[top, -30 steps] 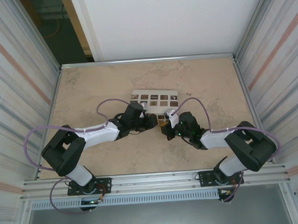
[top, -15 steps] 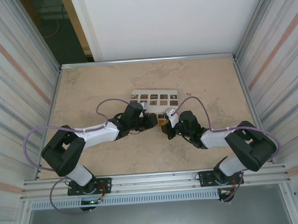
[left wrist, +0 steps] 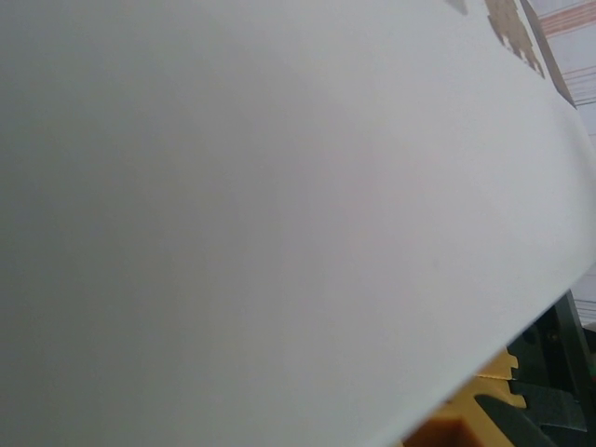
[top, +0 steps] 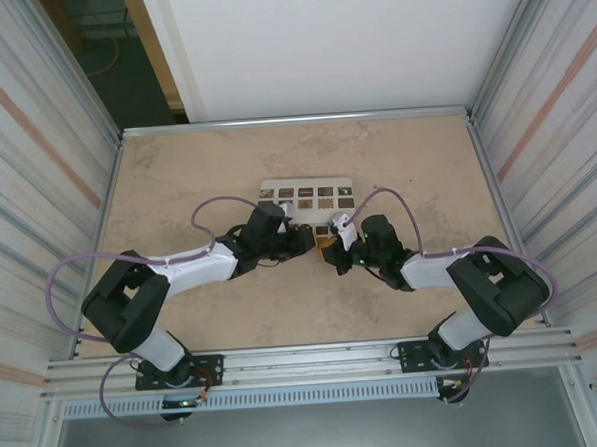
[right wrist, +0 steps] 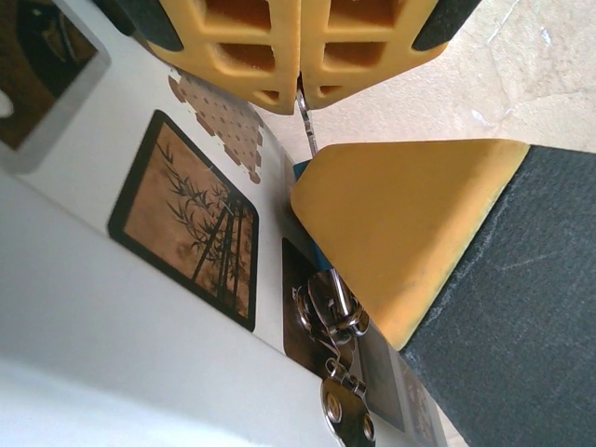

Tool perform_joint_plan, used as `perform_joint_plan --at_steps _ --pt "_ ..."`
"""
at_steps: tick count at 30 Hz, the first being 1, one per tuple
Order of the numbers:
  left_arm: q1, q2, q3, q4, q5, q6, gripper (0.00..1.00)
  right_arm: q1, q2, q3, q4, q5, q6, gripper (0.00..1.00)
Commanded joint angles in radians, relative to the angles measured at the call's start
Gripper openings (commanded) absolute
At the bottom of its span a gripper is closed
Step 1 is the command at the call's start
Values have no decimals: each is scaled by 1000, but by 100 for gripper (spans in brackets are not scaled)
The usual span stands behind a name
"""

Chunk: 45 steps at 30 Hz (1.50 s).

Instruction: Unlock a padlock with a key

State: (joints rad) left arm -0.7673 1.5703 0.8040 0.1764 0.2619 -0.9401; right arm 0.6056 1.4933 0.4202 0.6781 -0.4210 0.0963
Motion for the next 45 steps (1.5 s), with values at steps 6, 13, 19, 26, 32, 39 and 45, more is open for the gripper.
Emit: perform_joint_plan --at_steps 6,13,19,26,32,39,45 --pt "-35 6 7 26 94 7 14 6 7 141 128 -47 11 0" --pt "-41 21 -11 40 94 -2 14 5 -4 185 96 -34 -13 0" --pt "-44 13 -19 40 100 -8 14 6 -26 168 70 66 -92 0" --pt "-44 23 -11 42 100 -3 14 -35 -14 191 95 -148 44 0" --pt "-45 24 -19 61 101 0 14 -36 -7 197 87 -237 110 0" --pt "-44 26 -14 40 105 11 14 -30 -18 186 82 -160 61 0" --pt "-46 59 -20 53 126 -3 14 -15 -19 221 108 -132 37 0"
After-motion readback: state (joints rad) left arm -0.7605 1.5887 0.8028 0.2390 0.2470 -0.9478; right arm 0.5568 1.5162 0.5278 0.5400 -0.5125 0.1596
